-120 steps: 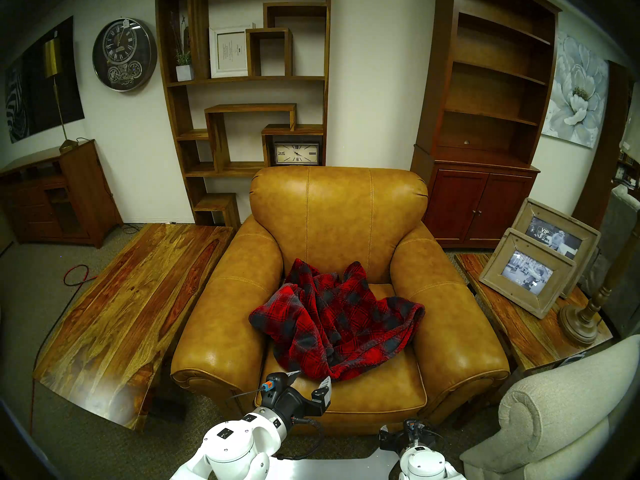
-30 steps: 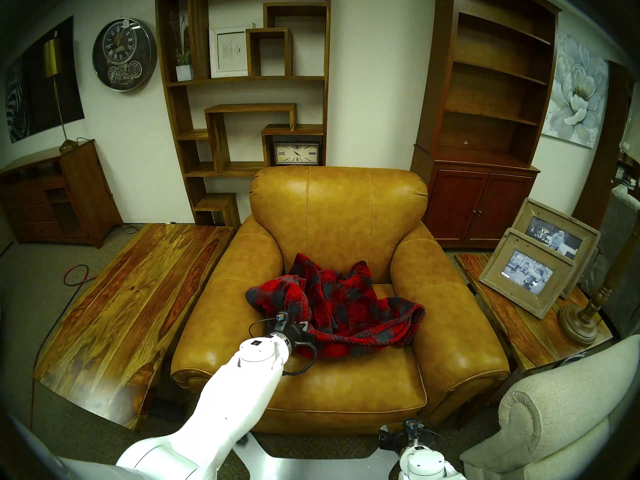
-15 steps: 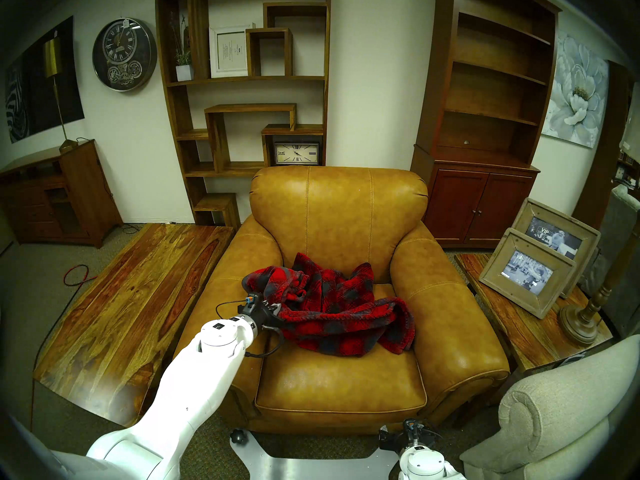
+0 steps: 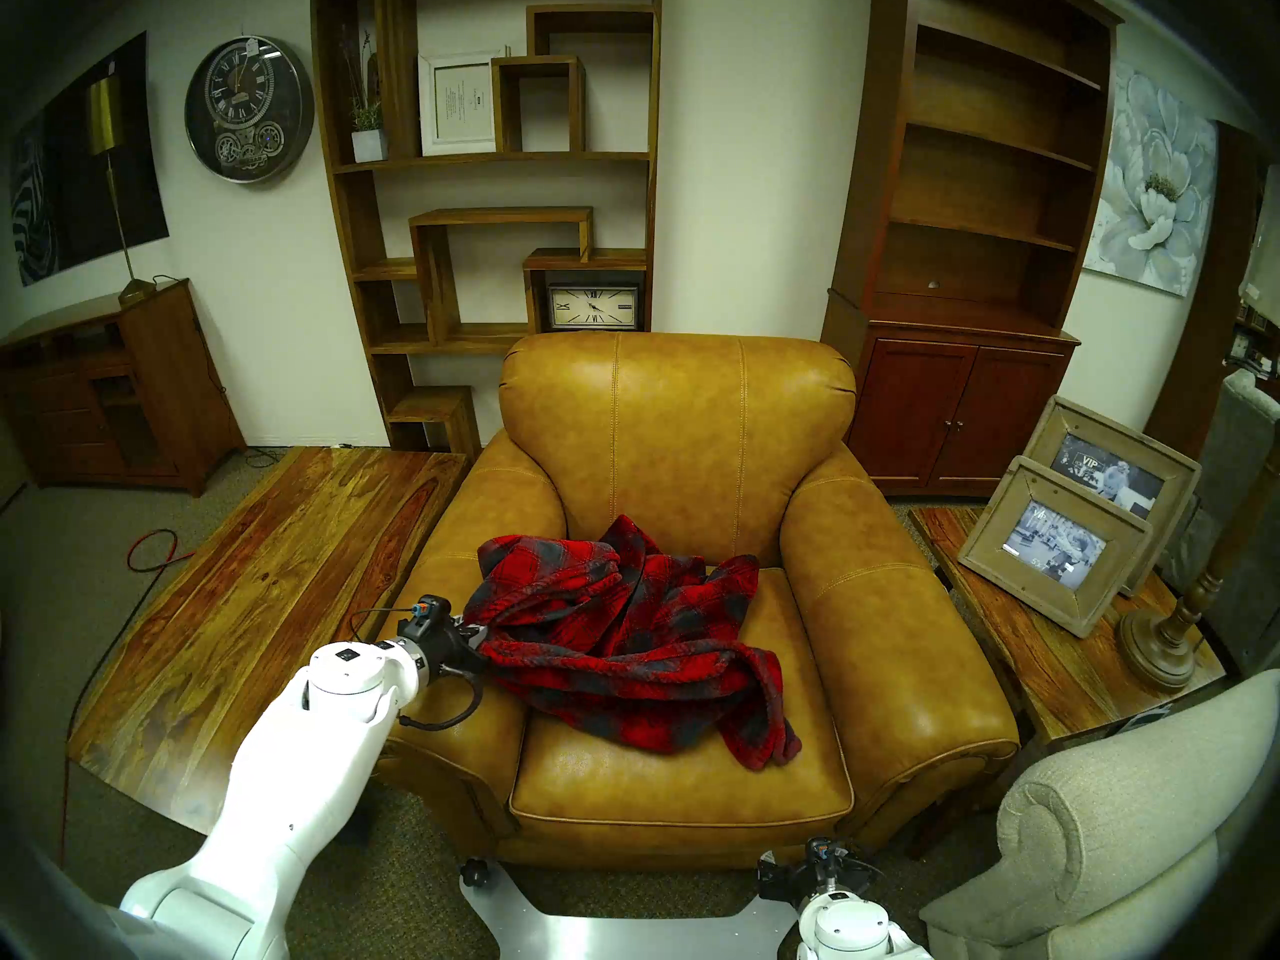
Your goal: Move the blanket from sofa and drape it over the sofa arm
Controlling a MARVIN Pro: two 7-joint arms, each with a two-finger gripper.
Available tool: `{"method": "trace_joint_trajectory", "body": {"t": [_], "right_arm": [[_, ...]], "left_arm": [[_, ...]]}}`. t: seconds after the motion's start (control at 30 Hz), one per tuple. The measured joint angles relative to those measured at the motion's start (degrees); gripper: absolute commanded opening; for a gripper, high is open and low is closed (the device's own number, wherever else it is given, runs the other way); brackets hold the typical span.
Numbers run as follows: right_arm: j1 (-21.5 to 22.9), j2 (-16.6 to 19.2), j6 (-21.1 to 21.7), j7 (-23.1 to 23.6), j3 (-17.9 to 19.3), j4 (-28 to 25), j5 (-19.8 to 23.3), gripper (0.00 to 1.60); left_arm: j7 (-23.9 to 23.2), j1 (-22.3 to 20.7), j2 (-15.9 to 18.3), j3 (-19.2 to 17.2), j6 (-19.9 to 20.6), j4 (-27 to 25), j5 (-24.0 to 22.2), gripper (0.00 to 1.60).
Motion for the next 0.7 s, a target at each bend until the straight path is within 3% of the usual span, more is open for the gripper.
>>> {"method": "trace_joint_trajectory", "body": {"t": [0.37,0.7], "right_arm": [[0.06,0.0,0.0,0.0,-0.02,0.04,0.02,1.6],[0.09,0.01,-0.01,0.0,-0.04,0.04,0.03,1.6]], "left_arm": [[-5.09,0.7,5.35,-9.35,3.05,-3.51,4.54,0.0],[-14.91,1.23,10.69,-14.99,7.79,-6.27,9.86,0.0]]}}
